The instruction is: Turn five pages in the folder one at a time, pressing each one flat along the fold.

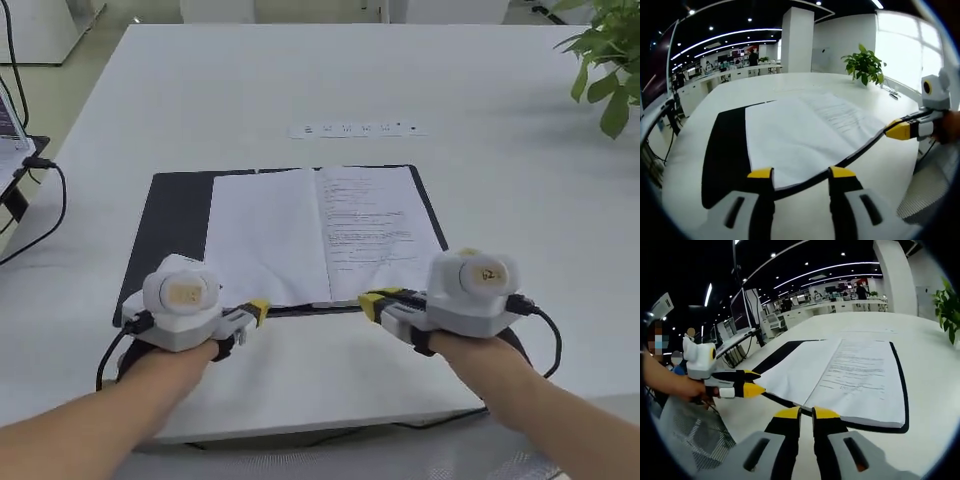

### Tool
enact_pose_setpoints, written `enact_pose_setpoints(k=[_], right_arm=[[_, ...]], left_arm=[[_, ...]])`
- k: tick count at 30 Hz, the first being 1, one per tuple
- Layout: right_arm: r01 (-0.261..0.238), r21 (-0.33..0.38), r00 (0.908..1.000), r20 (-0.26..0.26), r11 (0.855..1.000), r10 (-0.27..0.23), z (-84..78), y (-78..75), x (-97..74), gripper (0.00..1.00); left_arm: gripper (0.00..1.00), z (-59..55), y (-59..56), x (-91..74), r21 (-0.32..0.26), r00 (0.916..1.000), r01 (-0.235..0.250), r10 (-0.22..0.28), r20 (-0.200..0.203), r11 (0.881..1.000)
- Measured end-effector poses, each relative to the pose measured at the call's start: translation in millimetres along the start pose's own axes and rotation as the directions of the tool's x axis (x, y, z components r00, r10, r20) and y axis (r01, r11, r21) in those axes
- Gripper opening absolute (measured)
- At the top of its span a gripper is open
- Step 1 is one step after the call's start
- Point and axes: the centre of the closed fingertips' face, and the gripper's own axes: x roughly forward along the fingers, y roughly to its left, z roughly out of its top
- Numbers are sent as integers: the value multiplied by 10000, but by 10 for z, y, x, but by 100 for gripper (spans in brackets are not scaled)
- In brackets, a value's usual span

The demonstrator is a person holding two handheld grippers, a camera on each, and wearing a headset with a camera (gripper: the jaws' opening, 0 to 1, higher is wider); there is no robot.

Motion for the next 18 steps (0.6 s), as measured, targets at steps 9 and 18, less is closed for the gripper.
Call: enact_pose_setpoints(k=[9, 18], right_arm=[[-14, -12, 9998, -178, 10000, 13, 14, -43, -189, 21], [-150, -385, 9990, -432, 9991, 134, 54, -97, -432, 32]], left_arm=[[47, 107, -77, -205, 82, 9996, 146, -148, 223, 9999], [56, 191, -83, -412, 277, 9997, 227, -230, 122, 9994]])
